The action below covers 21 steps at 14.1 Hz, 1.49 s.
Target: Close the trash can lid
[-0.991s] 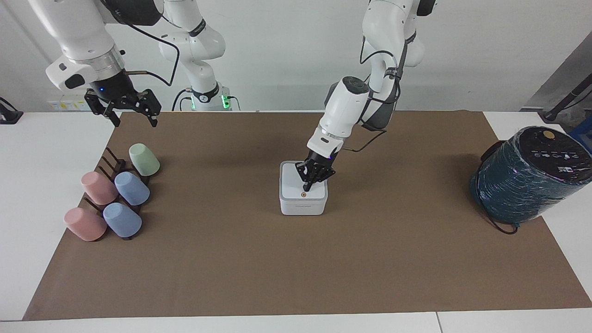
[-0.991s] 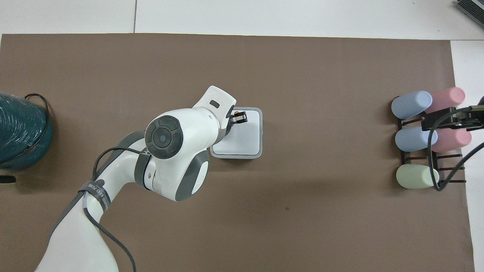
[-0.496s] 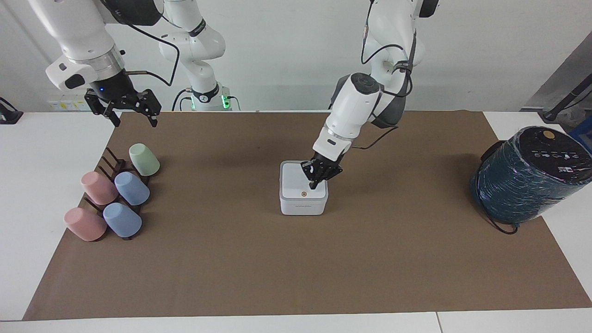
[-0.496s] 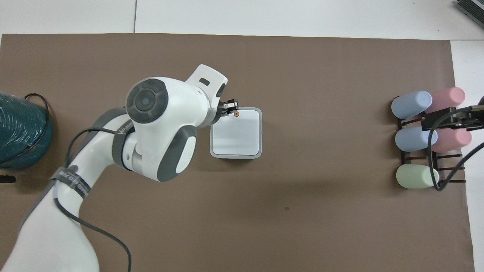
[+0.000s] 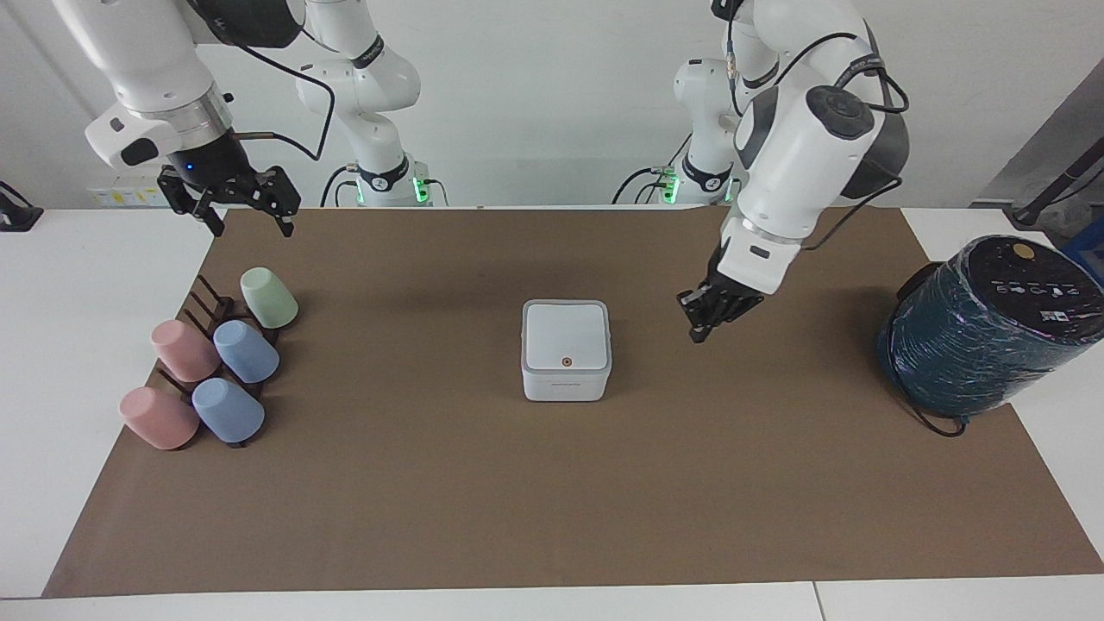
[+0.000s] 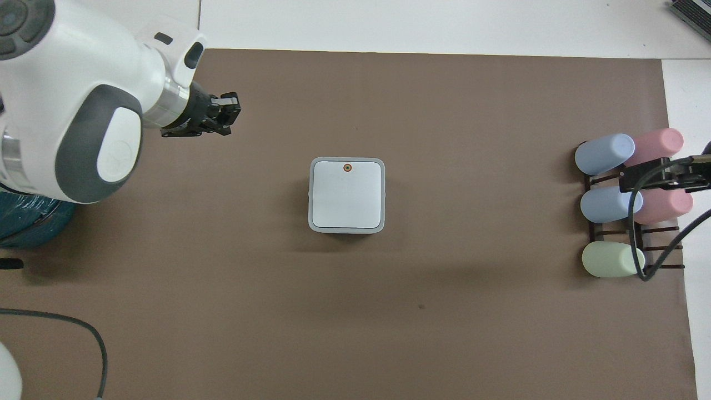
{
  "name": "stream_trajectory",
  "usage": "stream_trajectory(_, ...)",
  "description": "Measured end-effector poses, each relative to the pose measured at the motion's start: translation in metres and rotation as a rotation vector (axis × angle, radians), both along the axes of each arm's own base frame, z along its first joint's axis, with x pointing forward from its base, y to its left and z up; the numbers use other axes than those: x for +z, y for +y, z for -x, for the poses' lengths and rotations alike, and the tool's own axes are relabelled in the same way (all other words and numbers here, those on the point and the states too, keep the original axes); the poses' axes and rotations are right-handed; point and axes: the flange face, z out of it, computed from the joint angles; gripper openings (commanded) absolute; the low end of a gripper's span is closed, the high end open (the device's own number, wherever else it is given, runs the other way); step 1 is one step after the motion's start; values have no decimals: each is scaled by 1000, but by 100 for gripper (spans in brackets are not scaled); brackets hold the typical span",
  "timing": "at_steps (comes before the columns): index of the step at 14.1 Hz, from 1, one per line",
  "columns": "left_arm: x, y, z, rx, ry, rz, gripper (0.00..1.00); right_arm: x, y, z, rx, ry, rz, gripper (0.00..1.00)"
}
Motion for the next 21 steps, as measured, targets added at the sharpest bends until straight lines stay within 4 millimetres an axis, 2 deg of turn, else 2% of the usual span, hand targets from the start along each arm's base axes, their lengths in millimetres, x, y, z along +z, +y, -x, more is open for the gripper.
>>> stream_trajectory(2,-1,47,-6,-36,36,-18,5,0,0,0,0,0,0,100)
stream_trajectory(3,3,66,-6,-51,50,-22,6,0,0,0,0,0,0,100)
stream_trajectory(4,12,82,-4,-67,54,-25,12,0,0,0,0,0,0,100)
stream_trajectory(7,48,110,15,-127,45,-73,30,0,0,0,0,0,0,100)
stream_trajectory(8,56,114,21,-148,49,-95,42,0,0,0,0,0,0,100)
stream_trajectory(10,67,118,31,-185,54,-134,76,0,0,0,0,0,0,100)
stream_trajectory(11,72,120,35,-203,59,-149,96,0,0,0,0,0,0,100)
stream_trajectory(12,76,121,39,-221,62,-158,100,0,0,0,0,0,0,100)
stream_trajectory(21,101,134,54,-312,30,-184,100,0,0,0,0,0,0,100)
